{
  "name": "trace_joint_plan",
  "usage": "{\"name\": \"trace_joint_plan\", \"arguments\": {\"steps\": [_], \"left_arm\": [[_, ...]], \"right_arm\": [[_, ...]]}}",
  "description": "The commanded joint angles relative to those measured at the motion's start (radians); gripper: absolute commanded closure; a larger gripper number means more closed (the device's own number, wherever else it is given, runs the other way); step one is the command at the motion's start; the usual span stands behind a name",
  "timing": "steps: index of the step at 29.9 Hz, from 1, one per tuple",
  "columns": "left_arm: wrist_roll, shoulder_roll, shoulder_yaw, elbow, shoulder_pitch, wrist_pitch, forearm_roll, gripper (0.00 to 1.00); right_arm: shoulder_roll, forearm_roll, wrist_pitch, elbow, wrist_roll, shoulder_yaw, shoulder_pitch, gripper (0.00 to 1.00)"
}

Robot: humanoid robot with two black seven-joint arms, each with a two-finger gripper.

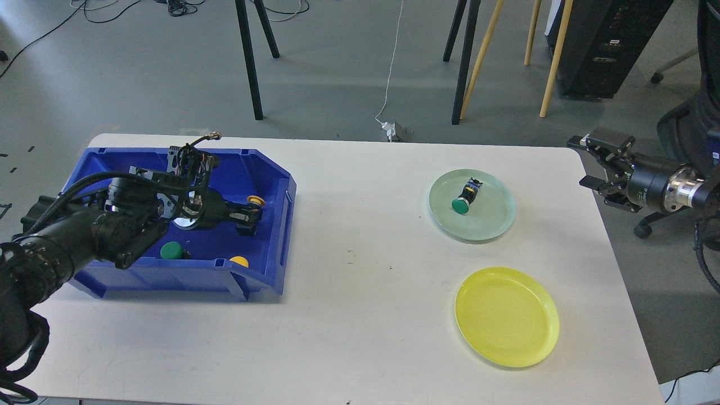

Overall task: Pass button and place on color plate
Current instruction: 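Lift the button out of the bin with the left gripper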

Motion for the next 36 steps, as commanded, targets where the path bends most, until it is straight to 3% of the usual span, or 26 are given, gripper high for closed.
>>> {"name": "trace_joint_plan", "arguments": {"steps": [1, 10, 20, 26, 31, 36], "left_arm": [[-0.013, 0.043, 0.002, -0.034, 0.0, -0.004, 0.002, 0.85], [-0.015, 0.18, 0.0, -0.159, 0.009, -0.004, 0.002, 0.85], [-0.001, 0.482, -0.007, -0.548, 0.009, -0.044, 0.003, 0.85], [0.002, 0.623, -0.016, -0.705, -0.002, -0.044, 0.003, 0.85], [0.013, 0.674, -0.035, -0.786, -0.042, -0.058, 0.005, 0.85], [0.031, 0.665, -0.058, -0.818, -0.174, -0.08, 0.003, 0.85]], "right_arm": [[0.0, -0.001, 0.0, -0.002, 0.0, 0.001, 0.001, 0.01], [0.002, -0.001, -0.001, -0.007, 0.0, 0.001, 0.001, 0.01], [0.009, 0.001, -0.001, -0.01, 0.0, 0.002, 0.001, 0.01], [0.022, 0.002, -0.006, -0.007, 0.0, 0.013, 0.003, 0.01], [0.042, 0.01, -0.032, -0.002, 0.0, 0.02, 0.016, 0.01], [0.104, 0.018, -0.058, 0.001, -0.005, 0.076, 0.047, 0.01]]}}
